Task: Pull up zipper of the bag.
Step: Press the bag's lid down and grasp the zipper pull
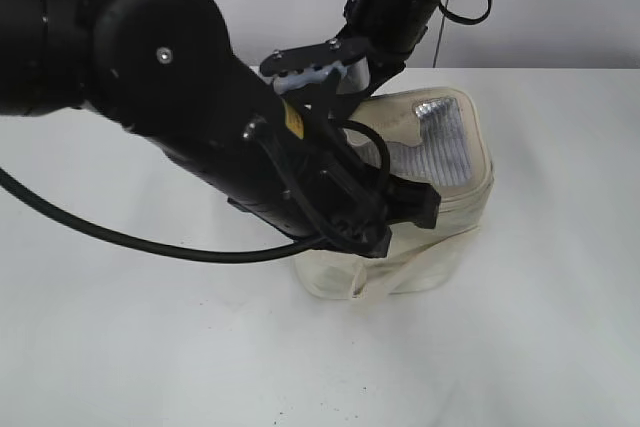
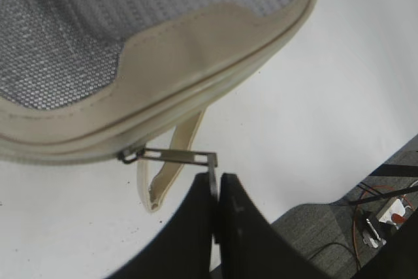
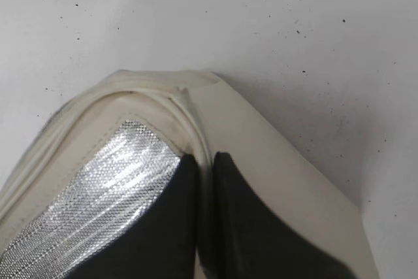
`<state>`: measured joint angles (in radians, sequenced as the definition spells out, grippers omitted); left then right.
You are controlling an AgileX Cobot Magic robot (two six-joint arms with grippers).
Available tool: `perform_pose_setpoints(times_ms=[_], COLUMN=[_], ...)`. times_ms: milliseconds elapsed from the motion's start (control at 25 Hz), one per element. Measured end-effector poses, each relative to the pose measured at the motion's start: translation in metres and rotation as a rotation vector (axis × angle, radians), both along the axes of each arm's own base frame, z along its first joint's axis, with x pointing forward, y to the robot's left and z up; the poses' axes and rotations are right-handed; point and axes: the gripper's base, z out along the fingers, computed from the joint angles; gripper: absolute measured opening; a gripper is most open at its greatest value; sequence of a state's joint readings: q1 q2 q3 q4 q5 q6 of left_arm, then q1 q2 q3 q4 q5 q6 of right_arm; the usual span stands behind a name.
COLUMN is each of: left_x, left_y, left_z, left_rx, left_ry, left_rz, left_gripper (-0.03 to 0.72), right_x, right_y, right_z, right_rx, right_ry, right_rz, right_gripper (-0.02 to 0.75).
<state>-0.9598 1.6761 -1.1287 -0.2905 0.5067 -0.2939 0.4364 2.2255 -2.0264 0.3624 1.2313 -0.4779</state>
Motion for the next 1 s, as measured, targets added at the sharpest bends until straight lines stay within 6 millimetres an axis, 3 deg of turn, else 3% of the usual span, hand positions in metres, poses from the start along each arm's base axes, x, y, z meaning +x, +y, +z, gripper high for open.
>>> perform_pose_setpoints(times_ms=[440,1000], left_x=[0.002,0.001], left_y=[-0.021,-0.02], left_z=[-0.004,-0.008], left_rx=[-0.065,0.011], left_ry=[-0.052,-0.084], left_rz=[-0.013,-0.099], left_gripper=[-0.002,0.019], right_x=[0.0,0.0], right_y=[0.0,0.0], right_z=[0.0,0.0], right_rx=[0.006,0.009], right_ry=[-0.002,-0.002], right_rz=[0.01,0.013], right_gripper=[0.038,0.037])
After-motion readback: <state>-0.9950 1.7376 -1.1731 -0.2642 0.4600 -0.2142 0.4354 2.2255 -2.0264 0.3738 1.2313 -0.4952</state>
